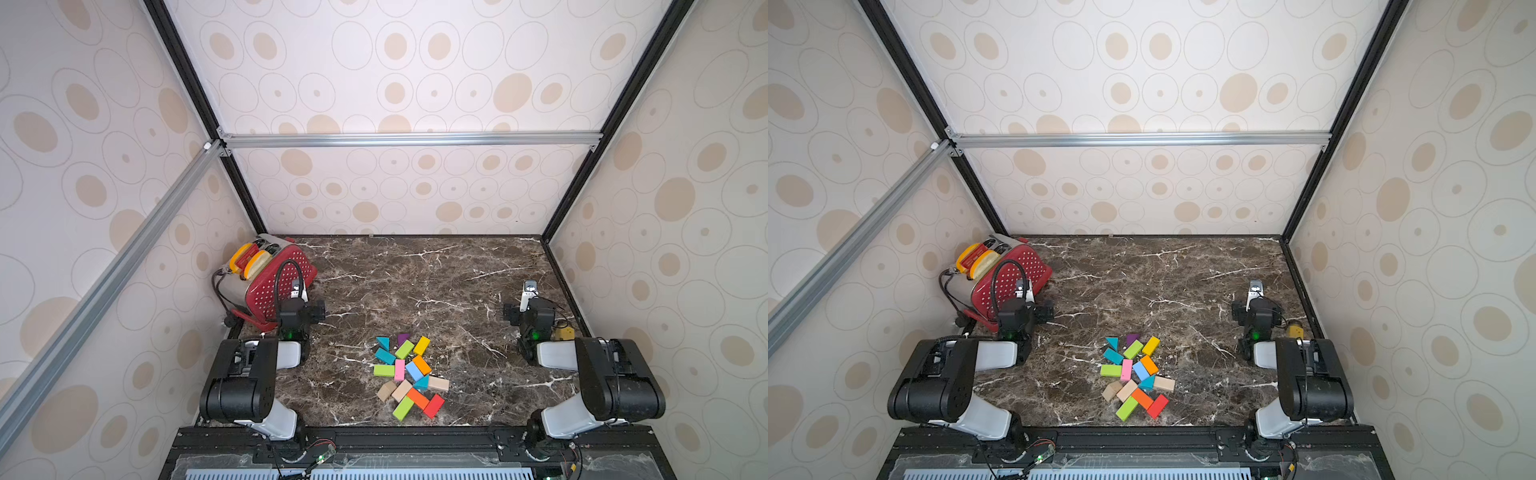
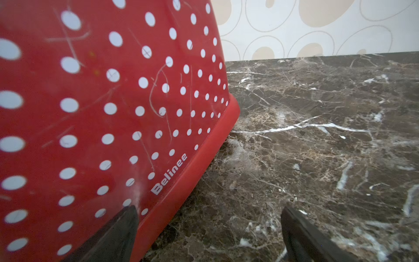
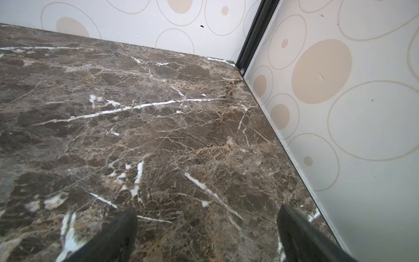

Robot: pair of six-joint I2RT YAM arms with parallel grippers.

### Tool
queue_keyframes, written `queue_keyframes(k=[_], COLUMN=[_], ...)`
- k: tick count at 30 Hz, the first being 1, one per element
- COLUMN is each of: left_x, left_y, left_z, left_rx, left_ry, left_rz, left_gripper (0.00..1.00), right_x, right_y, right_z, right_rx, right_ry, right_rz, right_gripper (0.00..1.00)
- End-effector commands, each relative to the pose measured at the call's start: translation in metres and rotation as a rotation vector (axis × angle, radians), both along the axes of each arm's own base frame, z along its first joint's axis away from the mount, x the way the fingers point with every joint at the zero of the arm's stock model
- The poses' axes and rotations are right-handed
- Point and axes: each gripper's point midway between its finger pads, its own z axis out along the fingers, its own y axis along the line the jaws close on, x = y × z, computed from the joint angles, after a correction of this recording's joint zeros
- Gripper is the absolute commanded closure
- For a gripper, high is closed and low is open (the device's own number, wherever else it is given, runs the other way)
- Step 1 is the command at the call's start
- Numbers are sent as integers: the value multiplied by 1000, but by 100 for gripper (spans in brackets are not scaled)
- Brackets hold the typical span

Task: Assemble a piece of candy with building blocks
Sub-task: Pick up the building block from the center of the board.

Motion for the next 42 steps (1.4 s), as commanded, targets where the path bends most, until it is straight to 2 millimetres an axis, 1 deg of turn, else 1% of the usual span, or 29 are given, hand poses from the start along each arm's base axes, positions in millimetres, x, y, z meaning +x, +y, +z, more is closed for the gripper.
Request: queue_keyframes(k=[1,32,34,35,37,38,39,40,41,42], left_x=[5,4,2,0,-5,-7,-10,-12,-15,-17], left_y=[2,2,8,10,10,11,7,3,-3,-10], left_z=[5,6,18,28,57,68,80,88,99,109], left_rx=[-9,-10,31,50,49,12,-44,-103,-169,-222], left_ry=[-16,-23,-33,-19,-1,-26,-61,-87,-112,-141], left_rz=[3,0,70,96,124,144,141,136,123,96], left_gripper=[1,1,1,1,1,1,1,1,1,1], right_x=[0,0,-1,1,1,1,3,2,1,0], right_y=[1,1,1,1,1,5,8,9,10,9], right_z=[-4,-4,-4,-2,2,6,17,23,35,49], right_rx=[-3,-1,-5,-5,-9,-18,-41,-56,-56,-35], right_ry=[14,11,13,7,8,9,1,30,47,28], right_rz=[2,-1,1,1,-3,21,19,13,19,2], right_gripper=[0,0,0,0,0,0,0,0,0,0])
